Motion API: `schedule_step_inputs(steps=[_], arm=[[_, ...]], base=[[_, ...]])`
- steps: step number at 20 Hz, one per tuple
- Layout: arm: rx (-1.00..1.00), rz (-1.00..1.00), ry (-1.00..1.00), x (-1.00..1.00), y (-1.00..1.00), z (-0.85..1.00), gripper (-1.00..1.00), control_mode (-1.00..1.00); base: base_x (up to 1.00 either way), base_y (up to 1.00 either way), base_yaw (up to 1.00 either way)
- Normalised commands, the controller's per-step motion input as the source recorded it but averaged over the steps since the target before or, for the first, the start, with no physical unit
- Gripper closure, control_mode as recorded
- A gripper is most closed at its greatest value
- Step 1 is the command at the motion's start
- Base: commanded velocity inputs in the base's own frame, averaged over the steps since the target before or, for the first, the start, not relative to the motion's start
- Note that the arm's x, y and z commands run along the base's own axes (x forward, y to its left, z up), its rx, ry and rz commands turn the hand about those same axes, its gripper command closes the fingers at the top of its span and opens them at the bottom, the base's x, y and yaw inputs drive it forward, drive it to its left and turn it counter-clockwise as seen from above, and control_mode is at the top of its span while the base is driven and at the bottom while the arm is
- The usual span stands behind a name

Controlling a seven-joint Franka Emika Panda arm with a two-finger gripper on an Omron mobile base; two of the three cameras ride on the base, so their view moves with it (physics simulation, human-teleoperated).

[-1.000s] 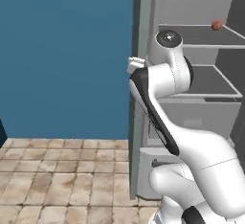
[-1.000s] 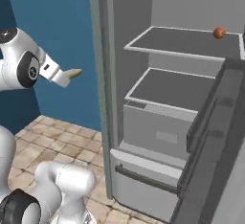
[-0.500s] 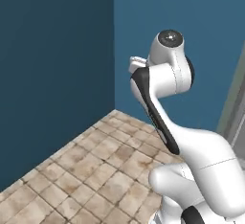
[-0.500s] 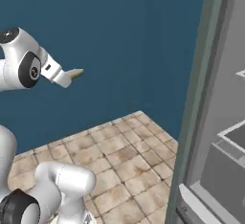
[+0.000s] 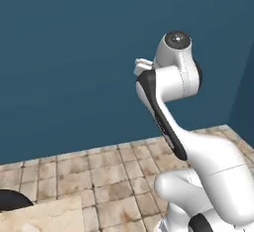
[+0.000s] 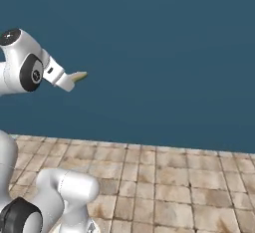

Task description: Take the fish out of the fridge, briefly rinse it in the sink, and place it on the tray next to the sink.

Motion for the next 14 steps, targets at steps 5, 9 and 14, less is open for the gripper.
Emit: schedule_step_inputs(steps=[5, 9, 14], arm=[[0.0, 0.0, 0.0, 0.0, 0.0, 0.0, 1.0, 1.0], [0.0, 0.0, 0.0, 0.0, 0.0, 0.0, 1.0, 1.0], [0.0, 0.0, 0.0, 0.0, 0.0, 0.0, 1.0, 1.0]], base=[[0.0, 0.0, 1.0], [0.02, -0.25, 0.87], [0.8, -0.94, 0.32]])
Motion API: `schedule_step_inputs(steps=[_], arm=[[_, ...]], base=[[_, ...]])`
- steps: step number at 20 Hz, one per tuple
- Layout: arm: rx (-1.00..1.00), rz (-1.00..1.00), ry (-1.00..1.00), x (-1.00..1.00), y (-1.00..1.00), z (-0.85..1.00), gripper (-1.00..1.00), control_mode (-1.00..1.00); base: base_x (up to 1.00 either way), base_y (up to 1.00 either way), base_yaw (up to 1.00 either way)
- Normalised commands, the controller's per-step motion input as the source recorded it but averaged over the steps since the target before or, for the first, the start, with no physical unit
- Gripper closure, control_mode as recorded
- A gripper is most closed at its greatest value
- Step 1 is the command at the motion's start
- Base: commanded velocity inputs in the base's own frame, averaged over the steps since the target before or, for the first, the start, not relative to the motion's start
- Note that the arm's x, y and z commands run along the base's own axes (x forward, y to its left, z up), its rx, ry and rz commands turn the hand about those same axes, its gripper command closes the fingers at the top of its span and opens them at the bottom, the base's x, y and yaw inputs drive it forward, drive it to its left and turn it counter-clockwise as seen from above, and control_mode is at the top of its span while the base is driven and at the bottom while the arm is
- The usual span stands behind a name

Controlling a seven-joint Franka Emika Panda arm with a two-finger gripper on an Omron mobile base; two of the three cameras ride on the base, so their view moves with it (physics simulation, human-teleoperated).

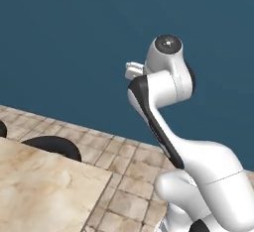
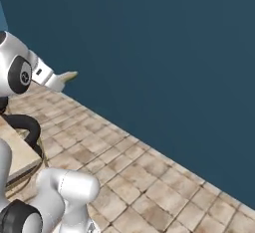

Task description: Take the fish out of the fridge, briefly rinse it in the sink, and place it on the tray next to the sink.

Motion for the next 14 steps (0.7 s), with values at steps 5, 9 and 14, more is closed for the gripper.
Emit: schedule_step_inputs(steps=[5, 9, 14], arm=[[0.0, 0.0, 0.0, 0.0, 0.0, 0.0, 1.0, 1.0], [0.0, 0.0, 0.0, 0.0, 0.0, 0.0, 1.0, 1.0], [0.0, 0.0, 0.0, 0.0, 0.0, 0.0, 1.0, 1.0]], base=[[1.0, -0.33, 0.55], [1.0, -0.12, 0.7], [1.0, -0.28, 0.65]])
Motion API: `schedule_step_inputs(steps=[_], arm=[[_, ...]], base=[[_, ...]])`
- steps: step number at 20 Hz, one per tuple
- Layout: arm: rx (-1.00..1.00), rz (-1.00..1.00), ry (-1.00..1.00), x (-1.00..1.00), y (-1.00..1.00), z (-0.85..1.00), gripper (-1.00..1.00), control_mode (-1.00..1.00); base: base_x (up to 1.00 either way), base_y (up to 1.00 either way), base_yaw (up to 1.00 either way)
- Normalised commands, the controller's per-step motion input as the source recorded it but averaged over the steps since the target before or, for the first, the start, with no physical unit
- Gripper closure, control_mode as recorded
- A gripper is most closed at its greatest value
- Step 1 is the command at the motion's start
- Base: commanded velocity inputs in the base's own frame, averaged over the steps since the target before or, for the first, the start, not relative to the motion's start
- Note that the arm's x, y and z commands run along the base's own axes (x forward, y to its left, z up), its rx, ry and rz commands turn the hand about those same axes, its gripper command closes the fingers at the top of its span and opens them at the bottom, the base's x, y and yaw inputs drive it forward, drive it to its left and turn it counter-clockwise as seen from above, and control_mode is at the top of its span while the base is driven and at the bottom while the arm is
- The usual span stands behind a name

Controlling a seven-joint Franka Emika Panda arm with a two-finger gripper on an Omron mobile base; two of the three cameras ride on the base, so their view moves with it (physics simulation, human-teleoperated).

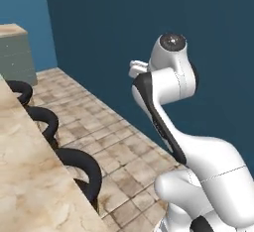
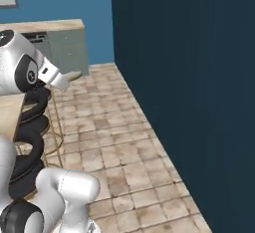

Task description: Take the fish out of the fridge, briefly rinse it in the sink, and place it on the tray next to the sink.

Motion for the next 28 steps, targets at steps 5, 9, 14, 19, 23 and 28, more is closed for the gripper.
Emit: schedule_step_inputs(steps=[5, 9, 14, 19, 23, 28], arm=[[0.0, 0.0, 0.0, 0.0, 0.0, 0.0, 1.0, 1.0], [0.0, 0.0, 0.0, 0.0, 0.0, 0.0, 1.0, 1.0], [0.0, 0.0, 0.0, 0.0, 0.0, 0.0, 1.0, 1.0], [0.0, 0.0, 0.0, 0.0, 0.0, 0.0, 1.0, 1.0], [0.0, 0.0, 0.0, 0.0, 0.0, 0.0, 1.0, 1.0], [0.0, 0.0, 0.0, 0.0, 0.0, 0.0, 1.0, 1.0]], base=[[1.0, -0.47, 0.58], [1.0, -0.62, 0.5], [1.0, -0.58, 0.48], [1.0, -0.68, 0.4], [1.0, -0.83, 0.26], [1.0, -0.87, 0.14]])
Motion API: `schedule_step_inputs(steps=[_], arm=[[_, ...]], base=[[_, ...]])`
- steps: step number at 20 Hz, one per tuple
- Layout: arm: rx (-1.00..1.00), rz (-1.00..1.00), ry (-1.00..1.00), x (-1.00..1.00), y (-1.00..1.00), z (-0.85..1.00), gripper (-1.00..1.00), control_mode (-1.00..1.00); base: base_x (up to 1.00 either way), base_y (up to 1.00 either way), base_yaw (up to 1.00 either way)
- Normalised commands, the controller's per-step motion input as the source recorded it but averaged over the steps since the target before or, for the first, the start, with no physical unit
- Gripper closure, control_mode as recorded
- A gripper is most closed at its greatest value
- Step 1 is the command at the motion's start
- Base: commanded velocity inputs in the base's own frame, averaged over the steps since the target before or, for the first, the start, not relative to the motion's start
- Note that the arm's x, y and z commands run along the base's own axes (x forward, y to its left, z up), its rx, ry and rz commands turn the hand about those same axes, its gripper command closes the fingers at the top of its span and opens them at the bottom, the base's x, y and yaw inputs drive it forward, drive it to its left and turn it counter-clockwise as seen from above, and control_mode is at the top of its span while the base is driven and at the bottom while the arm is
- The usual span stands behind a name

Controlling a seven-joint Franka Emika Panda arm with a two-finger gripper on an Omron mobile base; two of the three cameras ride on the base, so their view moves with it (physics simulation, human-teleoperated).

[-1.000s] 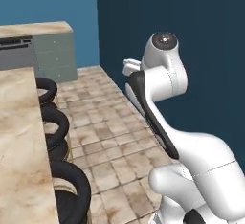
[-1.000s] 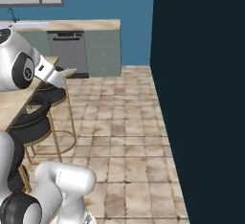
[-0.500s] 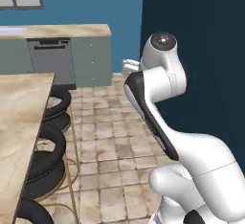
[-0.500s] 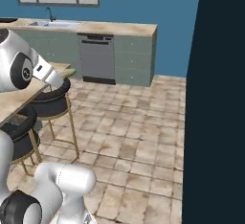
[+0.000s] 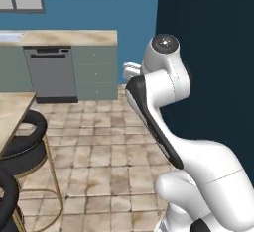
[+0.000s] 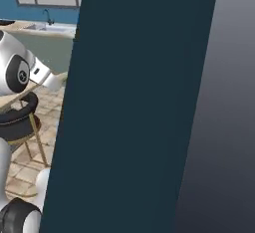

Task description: Take the fish out of the fridge, briefly rinse it in the sink, and place it on the tray next to the sink.

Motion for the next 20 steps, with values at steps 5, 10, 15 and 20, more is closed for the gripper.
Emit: schedule_step_inputs(steps=[5, 10, 15, 20], arm=[[0.0, 0.0, 0.0, 0.0, 0.0, 0.0, 1.0, 1.0], [0.0, 0.0, 0.0, 0.0, 0.0, 0.0, 1.0, 1.0], [0.0, 0.0, 0.0, 0.0, 0.0, 0.0, 1.0, 1.0], [0.0, 0.0, 0.0, 0.0, 0.0, 0.0, 1.0, 1.0]], base=[[1.0, -0.72, 0.05], [1.0, -0.09, -0.01], [1.0, 0.01, 0.0], [1.0, 0.35, -0.01]])
